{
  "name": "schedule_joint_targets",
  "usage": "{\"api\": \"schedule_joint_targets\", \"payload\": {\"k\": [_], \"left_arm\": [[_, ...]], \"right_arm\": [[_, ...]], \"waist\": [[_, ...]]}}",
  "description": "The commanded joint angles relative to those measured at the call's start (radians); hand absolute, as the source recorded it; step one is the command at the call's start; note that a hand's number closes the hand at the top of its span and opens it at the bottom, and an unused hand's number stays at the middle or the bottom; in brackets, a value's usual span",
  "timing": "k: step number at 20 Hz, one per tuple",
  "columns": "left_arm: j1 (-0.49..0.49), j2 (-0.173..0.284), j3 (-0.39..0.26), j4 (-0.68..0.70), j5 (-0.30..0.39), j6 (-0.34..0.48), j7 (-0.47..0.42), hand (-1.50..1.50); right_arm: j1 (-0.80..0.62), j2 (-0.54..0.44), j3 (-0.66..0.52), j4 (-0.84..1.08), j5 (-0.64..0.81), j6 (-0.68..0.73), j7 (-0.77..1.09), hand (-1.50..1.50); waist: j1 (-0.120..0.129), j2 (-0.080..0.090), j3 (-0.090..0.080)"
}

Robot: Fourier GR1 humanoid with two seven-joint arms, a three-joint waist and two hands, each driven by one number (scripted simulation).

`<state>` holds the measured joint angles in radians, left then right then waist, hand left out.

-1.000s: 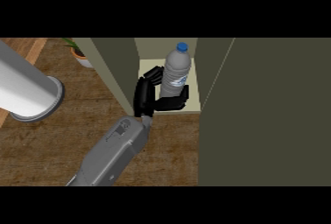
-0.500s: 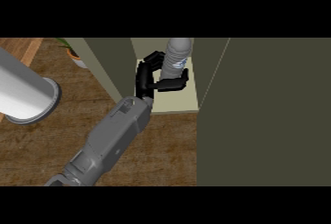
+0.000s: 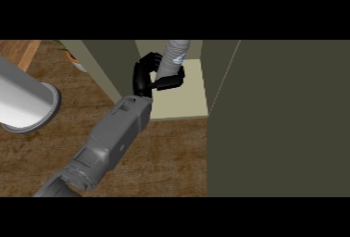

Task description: Pick up the bottled water, place it into the cabinet and close the cabinet

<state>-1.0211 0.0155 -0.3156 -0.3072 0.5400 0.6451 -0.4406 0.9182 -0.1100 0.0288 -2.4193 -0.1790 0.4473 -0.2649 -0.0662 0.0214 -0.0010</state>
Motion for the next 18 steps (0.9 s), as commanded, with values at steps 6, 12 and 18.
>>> {"api": "schedule_joint_targets", "payload": {"k": [6, 12, 18], "left_arm": [[-0.123, 0.026, 0.046, 0.163, -0.021, 0.043, -0.033, -1.5], [-0.113, 0.032, 0.026, 0.212, -0.062, 0.095, -0.121, -1.5], [-0.182, 0.052, 0.059, 0.22, -0.041, 0.038, -0.08, -1.5]], "right_arm": [[-0.031, 0.001, 0.011, -0.022, -0.073, 0.012, 0.029, -1.5], [0.005, 0.007, 0.025, -0.054, -0.077, 0.024, 0.028, -1.5], [-0.003, -0.012, 0.005, -0.027, -0.092, 0.044, 0.023, -1.5]], "waist": [[-0.019, 0.01, 0.0], [-0.039, 0.017, -0.001], [-0.037, 0.016, -0.001]]}}
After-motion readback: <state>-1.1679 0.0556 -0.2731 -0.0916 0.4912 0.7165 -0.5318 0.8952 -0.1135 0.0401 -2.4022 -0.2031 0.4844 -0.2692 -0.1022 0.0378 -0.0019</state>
